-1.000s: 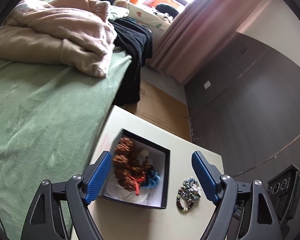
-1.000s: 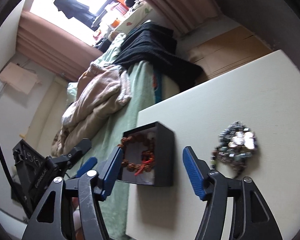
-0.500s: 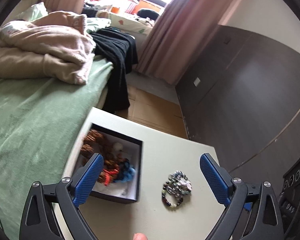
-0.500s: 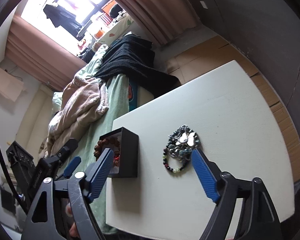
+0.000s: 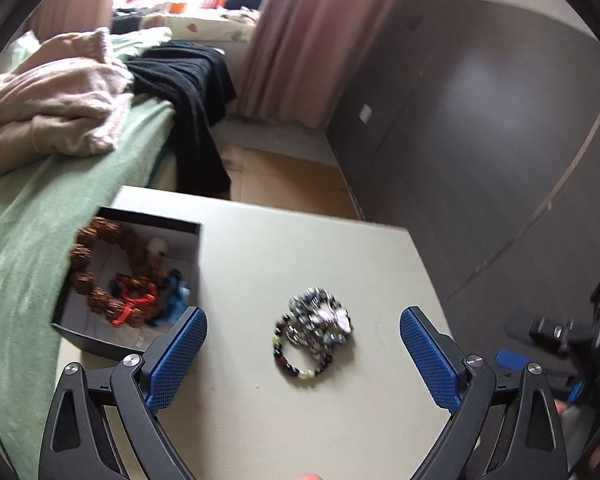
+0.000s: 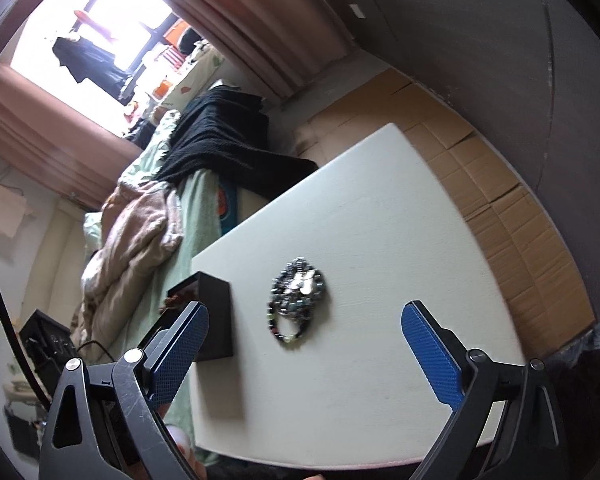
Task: Organize jewelry
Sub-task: 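Move both open tools back over the remaining bracelet pile, then grasp the grey stone bracelet with the left tool and lift it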
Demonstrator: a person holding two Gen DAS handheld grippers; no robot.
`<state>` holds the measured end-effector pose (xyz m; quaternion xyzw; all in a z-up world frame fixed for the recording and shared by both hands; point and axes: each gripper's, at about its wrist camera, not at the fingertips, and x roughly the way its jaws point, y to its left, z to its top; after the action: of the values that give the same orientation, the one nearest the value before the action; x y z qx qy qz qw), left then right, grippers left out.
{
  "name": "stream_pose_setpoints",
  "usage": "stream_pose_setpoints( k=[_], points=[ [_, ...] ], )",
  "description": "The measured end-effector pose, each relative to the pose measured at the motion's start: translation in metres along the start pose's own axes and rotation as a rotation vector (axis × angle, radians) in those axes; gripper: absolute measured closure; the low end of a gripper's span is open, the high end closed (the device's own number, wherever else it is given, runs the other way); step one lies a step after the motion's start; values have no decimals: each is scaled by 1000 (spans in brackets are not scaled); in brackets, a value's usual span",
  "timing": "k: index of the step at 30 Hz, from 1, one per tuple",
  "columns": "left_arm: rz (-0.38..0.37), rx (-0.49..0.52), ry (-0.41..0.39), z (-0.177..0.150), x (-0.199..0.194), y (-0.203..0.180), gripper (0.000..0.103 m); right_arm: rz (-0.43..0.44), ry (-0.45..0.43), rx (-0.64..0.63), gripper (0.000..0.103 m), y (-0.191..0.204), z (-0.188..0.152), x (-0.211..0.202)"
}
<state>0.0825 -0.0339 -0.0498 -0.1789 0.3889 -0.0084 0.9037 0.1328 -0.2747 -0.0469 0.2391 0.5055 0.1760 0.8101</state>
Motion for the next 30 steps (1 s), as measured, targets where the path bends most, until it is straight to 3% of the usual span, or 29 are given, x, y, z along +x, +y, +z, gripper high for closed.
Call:
stream_pose_setpoints(
  k=[7, 15, 20, 30],
  points=[
    [-1, 71, 48, -11, 19, -14, 8, -52, -15, 35, 5, -21, 7, -5],
    [-47, 23, 123, -14, 51, -19, 57, -40, 4, 69, 5, -28, 10, 1],
    [-33, -31, 149, -12, 68, -11, 69, -38, 19, 102, 5, -36, 13, 6],
    [26, -45, 181, -13, 92, -9, 71, -16, 32, 120, 5, -38, 20, 15]
  ],
)
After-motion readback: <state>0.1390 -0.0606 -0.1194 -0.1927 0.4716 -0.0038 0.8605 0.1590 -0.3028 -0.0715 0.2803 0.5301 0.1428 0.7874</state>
